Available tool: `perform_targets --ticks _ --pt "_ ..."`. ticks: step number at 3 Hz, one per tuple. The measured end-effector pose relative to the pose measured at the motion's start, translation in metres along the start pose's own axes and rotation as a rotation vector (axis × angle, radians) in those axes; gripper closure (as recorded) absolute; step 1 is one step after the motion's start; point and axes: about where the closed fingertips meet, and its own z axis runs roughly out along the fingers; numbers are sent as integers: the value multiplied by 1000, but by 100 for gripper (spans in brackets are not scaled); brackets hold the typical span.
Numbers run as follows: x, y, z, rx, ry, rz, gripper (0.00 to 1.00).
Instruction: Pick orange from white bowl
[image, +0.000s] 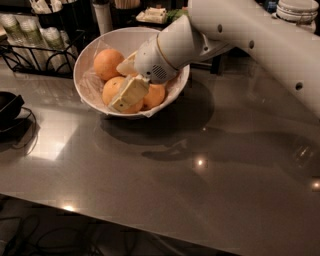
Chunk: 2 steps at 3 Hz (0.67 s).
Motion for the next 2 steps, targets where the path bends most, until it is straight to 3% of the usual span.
perform_targets --ticks 2 --pt "7 -1 3 1 6 17 27"
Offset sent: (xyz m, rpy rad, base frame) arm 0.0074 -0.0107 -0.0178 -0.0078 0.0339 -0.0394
